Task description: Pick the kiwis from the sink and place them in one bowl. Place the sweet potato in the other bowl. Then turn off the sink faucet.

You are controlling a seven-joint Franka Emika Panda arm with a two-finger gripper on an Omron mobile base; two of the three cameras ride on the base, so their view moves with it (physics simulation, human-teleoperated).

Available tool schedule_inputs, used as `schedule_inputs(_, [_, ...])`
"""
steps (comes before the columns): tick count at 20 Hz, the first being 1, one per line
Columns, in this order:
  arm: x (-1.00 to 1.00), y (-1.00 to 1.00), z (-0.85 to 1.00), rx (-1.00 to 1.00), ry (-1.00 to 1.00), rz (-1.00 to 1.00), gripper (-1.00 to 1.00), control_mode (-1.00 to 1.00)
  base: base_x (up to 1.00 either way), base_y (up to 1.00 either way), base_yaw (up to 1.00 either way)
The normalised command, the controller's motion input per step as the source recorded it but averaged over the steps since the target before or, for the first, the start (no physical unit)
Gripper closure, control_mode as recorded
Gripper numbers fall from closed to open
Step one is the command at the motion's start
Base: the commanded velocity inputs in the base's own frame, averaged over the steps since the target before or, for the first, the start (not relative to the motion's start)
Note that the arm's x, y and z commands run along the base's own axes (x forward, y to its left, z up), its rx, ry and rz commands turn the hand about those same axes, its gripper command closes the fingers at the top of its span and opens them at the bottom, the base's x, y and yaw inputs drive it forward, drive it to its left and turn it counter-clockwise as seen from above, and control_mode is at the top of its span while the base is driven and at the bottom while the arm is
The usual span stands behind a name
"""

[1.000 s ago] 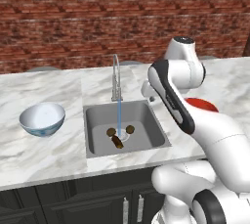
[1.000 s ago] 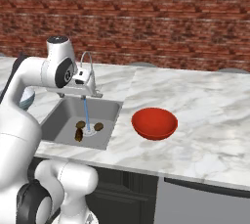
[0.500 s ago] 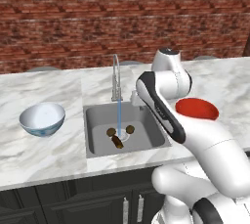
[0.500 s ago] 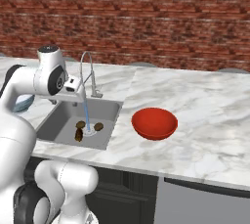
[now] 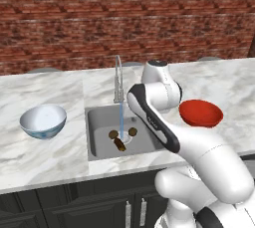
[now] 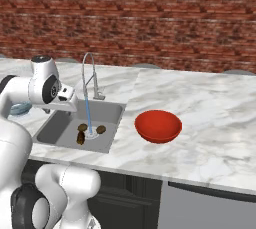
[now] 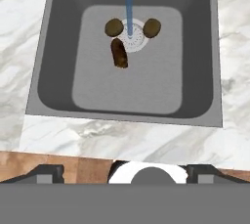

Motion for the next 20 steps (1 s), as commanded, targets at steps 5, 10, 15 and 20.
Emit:
schedule_inputs(5, [0.0, 0.25, -0.4, 0.0, 0.07, 0.0, -1.0, -1.0, 0.0, 0.0, 0.0])
schedule_inputs(10, [0.0, 0.16, -0.42, 0.0, 0.08, 0.0, -1.0, -1.0, 0.0, 0.0, 0.0])
schedule_inputs(15, [0.02, 0.01, -0.31, 0.0, 0.06, 0.0, -1.0, -1.0, 0.0, 0.0, 0.0])
schedule_inputs(20, [0.15, 0.0, -0.27, 0.0, 0.02, 0.0, -1.0, -1.0, 0.0, 0.0, 0.0])
